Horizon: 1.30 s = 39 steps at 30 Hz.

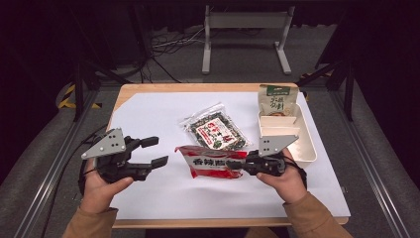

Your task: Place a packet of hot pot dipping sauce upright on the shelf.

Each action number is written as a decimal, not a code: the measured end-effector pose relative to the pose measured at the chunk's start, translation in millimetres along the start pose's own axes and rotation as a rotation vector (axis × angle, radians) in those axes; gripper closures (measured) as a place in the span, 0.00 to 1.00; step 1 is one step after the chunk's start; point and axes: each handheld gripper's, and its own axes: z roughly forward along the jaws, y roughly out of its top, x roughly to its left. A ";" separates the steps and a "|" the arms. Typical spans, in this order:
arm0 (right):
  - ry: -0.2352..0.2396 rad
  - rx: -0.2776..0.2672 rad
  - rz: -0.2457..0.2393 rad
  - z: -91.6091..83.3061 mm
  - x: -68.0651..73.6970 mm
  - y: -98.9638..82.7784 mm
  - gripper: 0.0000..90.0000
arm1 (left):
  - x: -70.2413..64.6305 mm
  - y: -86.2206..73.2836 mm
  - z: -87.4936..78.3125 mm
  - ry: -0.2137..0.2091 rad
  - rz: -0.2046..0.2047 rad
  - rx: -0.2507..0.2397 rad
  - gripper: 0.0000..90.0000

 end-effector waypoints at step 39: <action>-0.217 0.004 0.016 -115.9 -58.2 29.4 1.00 | 53.0 -64.2 20.2 0.161 -0.128 0.075 0.30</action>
